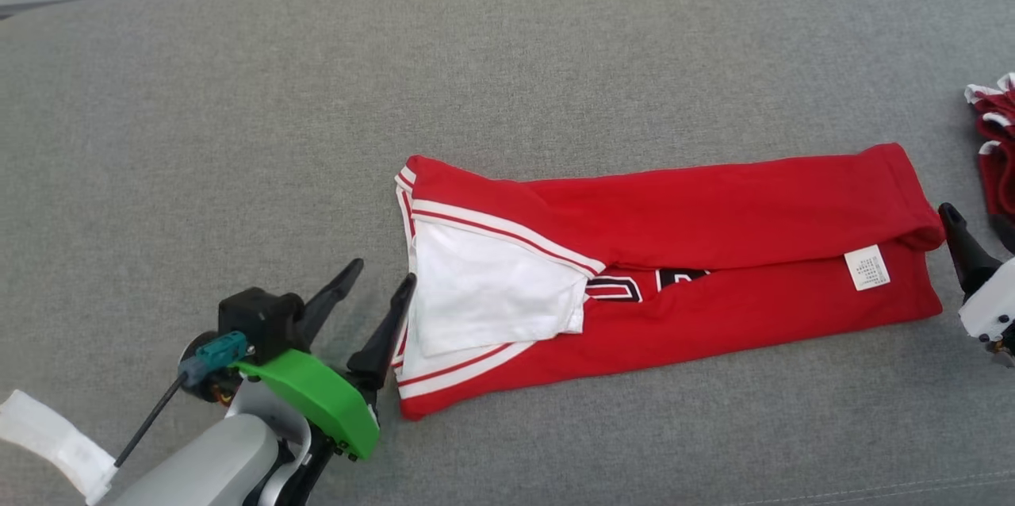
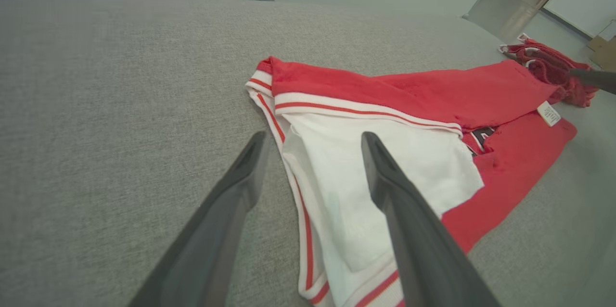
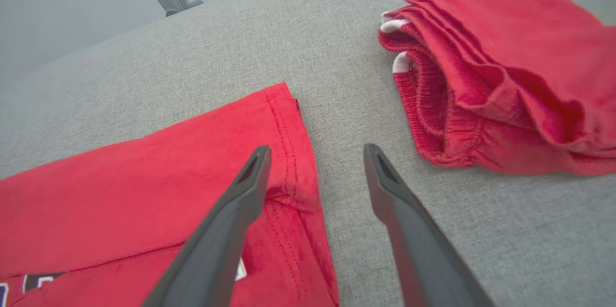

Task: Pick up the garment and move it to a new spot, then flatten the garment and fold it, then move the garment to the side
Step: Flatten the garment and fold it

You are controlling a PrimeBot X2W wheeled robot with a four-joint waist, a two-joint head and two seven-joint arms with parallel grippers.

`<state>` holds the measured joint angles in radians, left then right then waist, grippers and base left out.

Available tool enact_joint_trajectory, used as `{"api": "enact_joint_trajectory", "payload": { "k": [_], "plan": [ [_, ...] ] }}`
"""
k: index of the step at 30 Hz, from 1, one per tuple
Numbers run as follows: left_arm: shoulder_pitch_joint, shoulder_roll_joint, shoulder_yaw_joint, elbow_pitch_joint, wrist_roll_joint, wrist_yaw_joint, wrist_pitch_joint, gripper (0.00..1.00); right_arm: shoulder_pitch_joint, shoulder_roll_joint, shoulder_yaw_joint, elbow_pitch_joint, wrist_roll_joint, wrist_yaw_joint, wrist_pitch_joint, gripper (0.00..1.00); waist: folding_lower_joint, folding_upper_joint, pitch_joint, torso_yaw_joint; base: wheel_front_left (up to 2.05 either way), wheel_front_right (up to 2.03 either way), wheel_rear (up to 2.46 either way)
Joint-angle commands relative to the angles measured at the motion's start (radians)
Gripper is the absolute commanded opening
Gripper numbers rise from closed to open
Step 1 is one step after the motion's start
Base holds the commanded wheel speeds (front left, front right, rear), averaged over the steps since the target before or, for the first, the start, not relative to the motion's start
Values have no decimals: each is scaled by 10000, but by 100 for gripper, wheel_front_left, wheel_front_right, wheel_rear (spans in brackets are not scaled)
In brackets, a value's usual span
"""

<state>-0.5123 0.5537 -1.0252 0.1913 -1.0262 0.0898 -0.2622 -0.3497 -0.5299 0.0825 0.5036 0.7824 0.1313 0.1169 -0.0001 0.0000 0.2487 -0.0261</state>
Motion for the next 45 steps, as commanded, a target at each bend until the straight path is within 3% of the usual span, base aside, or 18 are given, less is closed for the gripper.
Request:
{"api": "enact_joint_trajectory", "payload": {
  "k": [1, 9, 14, 19, 27, 29, 36, 44, 45],
  "plan": [
    [406, -54, 456, 13, 355, 229, -25, 100, 267, -57, -59, -169, -113, -13, -400, 100, 1, 0, -298, -32, 0, 0, 0],
    [2411, -1012, 3249, -831, 2150, 1431, -26, 100, 1326, 452, 81, -894, -334, -11, -2251, 100, 1, 0, -1026, -48, 0, 0, 0],
    [3848, -1961, 4705, -1217, 3862, 1873, -25, 100, 1978, 895, 62, -604, -186, -11, -3050, 100, 1, 0, -1318, 103, 0, 0, 0],
    [4600, -2665, 5300, -1330, 5176, 1966, -25, 100, 2092, 1120, -222, -69, 23, -11, -3251, 100, 1, 0, -1397, 302, 0, 0, 0],
    [5207, -3698, 5588, -1244, 6932, 1276, -27, 100, 1394, 965, -900, 1396, 679, -8, -2839, 100, 1, 0, -1371, 929, 0, 0, 0],
    [5245, -3995, 5637, -1093, 7198, 937, -27, 100, 1012, 868, -938, 1962, 788, -8, -2576, 100, 1, 0, -1294, 1158, 0, 0, 0],
    [5250, -4408, 5940, -930, 7635, 245, -27, 100, 288, 771, -722, 2931, 870, -8, -2250, 100, 1, 0, -1103, 1382, 0, 0, 0],
    [5261, -4674, 6391, -845, 7959, -213, -27, 100, -501, 877, -122, 4308, 427, -8, -1305, 100, 1, 0, -1090, 1304, 0, 0, 0],
    [5256, -4698, 6439, -838, 7993, -254, -26, 100, -569, 910, -36, 4429, 366, -8, -1201, 91, 1, 0, -1092, 1291, 0, 0, 0]
  ]
}}
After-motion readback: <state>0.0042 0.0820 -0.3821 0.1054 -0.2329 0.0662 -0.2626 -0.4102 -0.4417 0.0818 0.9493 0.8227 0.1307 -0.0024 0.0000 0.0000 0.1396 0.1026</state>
